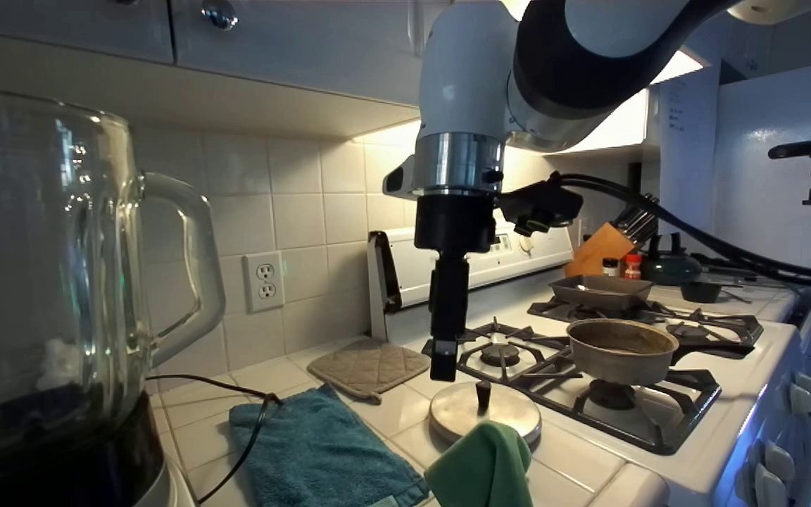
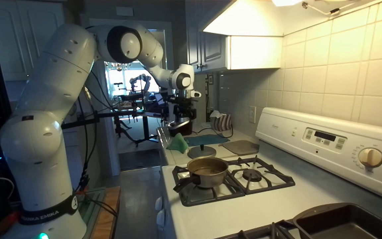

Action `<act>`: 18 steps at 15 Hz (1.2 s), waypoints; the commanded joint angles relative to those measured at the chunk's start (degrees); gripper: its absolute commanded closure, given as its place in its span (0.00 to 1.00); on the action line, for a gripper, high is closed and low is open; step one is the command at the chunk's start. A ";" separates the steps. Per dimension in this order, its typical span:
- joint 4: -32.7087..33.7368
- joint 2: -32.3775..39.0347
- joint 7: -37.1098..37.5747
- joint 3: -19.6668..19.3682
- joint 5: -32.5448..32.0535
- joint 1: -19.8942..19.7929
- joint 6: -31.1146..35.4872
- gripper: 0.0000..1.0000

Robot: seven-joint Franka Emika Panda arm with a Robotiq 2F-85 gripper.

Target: Pick up the cloth and wipe the pot

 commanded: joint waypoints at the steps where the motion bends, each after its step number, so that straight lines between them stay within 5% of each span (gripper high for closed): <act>1: -5.63 -5.40 5.71 -2.05 0.28 -0.17 3.23 0.00; 11: -28.83 -23.33 27.43 -8.31 -1.44 -4.09 12.14 0.00; 18: -41.35 -34.64 38.49 -8.07 -6.77 -8.87 13.17 0.00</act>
